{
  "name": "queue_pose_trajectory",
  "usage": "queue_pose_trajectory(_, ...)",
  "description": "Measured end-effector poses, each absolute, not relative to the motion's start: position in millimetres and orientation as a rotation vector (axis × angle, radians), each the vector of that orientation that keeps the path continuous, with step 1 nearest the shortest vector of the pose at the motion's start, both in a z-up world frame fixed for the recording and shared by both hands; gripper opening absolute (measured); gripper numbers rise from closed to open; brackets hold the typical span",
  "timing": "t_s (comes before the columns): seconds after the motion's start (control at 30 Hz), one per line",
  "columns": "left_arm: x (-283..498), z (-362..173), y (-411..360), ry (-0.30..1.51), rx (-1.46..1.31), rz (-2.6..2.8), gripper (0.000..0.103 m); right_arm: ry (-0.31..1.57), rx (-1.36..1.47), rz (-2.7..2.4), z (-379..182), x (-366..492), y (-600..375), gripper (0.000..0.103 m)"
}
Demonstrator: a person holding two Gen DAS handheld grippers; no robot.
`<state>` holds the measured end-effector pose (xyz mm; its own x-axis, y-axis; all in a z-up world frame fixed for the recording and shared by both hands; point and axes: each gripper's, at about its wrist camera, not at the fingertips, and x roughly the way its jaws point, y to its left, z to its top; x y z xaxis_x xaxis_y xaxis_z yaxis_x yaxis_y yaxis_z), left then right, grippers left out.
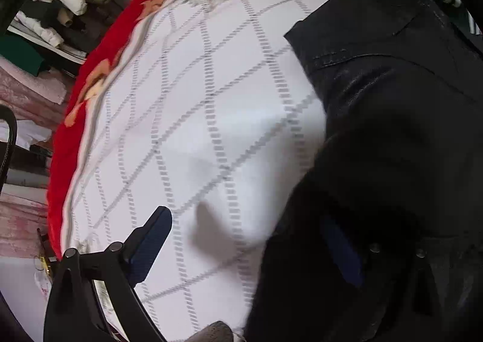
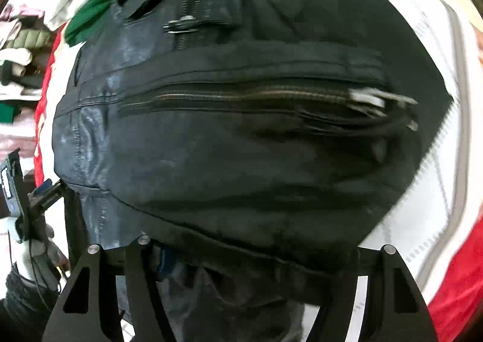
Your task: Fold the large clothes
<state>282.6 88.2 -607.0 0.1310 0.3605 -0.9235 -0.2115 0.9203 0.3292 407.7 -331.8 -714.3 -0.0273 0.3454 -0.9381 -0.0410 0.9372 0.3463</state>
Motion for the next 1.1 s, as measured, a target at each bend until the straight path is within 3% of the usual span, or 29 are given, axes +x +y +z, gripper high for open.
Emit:
queue_pose_trajectory(0.3,266,-609,158,1.401,0.204,0.498,0.100,1.593,0.211,0.500,-707,413,-273,0.070)
queue_pose_trajectory(0.43,263,-610,168,1.409,0.165,0.492,0.100,1.608,0.187,0.358,-712,414,-305,0.054)
queue_pose_trajectory(0.63,262,-610,173,1.416,0.130,0.503,0.100,1.644,0.385,0.174,-705,404,-375,0.055)
queue_pose_trajectory(0.87,243,-613,172,1.417,0.161,0.495,0.100,1.716,0.302,0.283,-710,385,-347,0.059)
queue_pose_trajectory(0.93,244,-615,174,1.418,0.159,0.495,0.101,1.696,0.328,0.245,-717,376,-349,0.050)
queue_pose_trajectory(0.97,245,-615,174,1.422,0.160,0.498,0.103,1.692,0.361,0.224,-717,375,-352,0.032)
queue_pose_trajectory(1.0,246,-616,175,1.427,0.159,0.496,0.103,1.689,0.400,0.196,-716,373,-359,0.021)
queue_pose_trajectory(1.1,247,-618,177,1.424,0.182,0.468,0.103,1.658,0.401,0.053,-704,363,-377,0.006)
